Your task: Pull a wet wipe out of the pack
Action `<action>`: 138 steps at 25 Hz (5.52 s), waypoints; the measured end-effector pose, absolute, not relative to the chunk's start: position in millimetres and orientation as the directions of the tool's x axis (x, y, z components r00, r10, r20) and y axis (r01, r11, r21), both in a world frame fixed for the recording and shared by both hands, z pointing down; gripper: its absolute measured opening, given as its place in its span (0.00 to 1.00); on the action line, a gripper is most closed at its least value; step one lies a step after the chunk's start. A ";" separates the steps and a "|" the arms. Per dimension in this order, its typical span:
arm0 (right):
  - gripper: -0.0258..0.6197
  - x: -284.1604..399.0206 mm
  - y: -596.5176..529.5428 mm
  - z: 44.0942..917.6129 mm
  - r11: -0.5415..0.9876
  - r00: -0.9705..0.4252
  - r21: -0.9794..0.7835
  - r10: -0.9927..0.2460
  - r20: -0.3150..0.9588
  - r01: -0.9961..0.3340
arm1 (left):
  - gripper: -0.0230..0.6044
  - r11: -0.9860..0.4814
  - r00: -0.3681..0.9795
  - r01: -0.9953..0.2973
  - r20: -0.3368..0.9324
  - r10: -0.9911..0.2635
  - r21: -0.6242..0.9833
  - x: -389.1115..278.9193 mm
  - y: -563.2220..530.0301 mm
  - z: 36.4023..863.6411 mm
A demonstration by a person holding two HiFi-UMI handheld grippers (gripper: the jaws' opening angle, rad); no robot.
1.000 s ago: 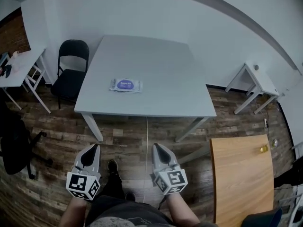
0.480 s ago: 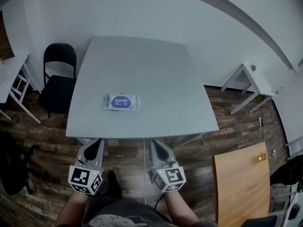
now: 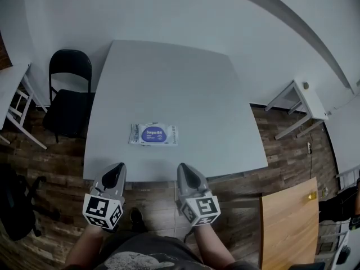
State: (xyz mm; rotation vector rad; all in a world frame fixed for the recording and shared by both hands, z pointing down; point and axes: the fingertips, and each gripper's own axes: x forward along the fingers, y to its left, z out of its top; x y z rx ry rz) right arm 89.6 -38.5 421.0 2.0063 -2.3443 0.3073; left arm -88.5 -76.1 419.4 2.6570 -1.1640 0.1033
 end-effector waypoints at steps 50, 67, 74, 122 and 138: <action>0.03 97.3 -210.9 497.5 0.473 -0.488 -0.144 -0.779 0.394 -0.870 | 0.07 -0.601 0.487 -0.791 0.709 -0.510 0.110 -4.9 -191.5 596.7; 0.45 58.0 -193.5 564.4 0.788 -0.541 0.050 -0.466 0.700 -0.613 | 0.07 -0.568 0.489 -0.806 0.726 -0.483 0.165 -2.7 -189.6 599.2; 0.49 48.8 -195.4 585.1 0.862 -0.511 0.138 -0.410 0.755 -0.487 | 0.07 -0.573 0.490 -0.803 0.730 -0.475 0.166 -2.9 -189.5 600.1; 0.49 49.6 -199.4 568.0 0.870 -0.574 0.062 -0.374 0.728 -0.489 | 0.07 -0.598 0.527 -0.775 0.732 -0.432 0.205 -1.5 -189.1 599.5; 0.20 45.6 -194.2 546.9 0.844 -0.526 0.339 -0.527 0.667 -0.416 | 0.07 -0.609 0.540 -0.764 0.726 -0.425 0.212 -1.0 -190.9 598.5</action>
